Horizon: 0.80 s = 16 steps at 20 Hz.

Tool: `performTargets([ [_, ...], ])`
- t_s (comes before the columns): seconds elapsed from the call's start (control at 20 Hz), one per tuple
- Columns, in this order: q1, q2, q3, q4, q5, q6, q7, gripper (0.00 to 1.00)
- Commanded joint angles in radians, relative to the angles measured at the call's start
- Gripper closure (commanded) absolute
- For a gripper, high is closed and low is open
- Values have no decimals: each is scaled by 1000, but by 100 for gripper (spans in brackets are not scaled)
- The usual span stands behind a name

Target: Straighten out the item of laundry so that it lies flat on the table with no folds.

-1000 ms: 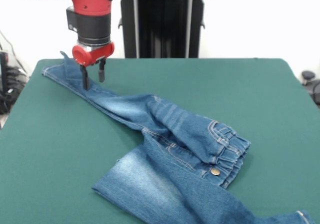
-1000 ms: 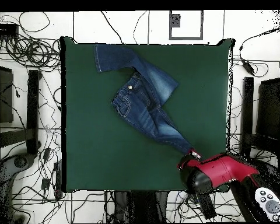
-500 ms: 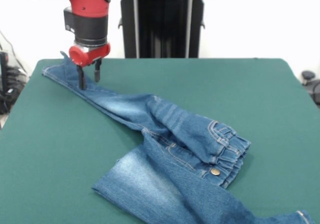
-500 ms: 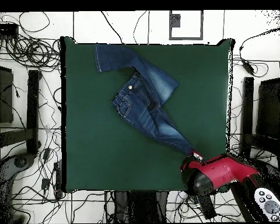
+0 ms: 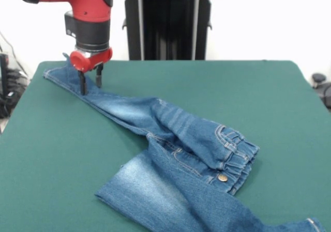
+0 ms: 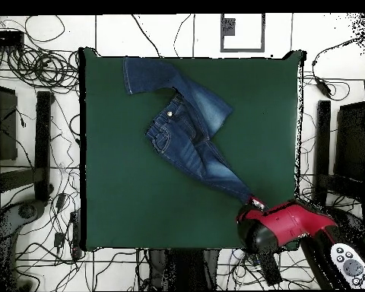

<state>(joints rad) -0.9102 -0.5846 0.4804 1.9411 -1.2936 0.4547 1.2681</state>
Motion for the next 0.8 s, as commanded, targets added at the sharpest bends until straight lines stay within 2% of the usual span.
performTargets([
  [0.05,28,16,-1,-72,-57,2,-127,100],
  [0.25,39,14,-1,-71,-46,-13,-72,100],
  [0.3,39,12,5,-65,-48,-11,-98,100],
  [0.8,53,-24,0,-42,-19,12,-75,100],
])
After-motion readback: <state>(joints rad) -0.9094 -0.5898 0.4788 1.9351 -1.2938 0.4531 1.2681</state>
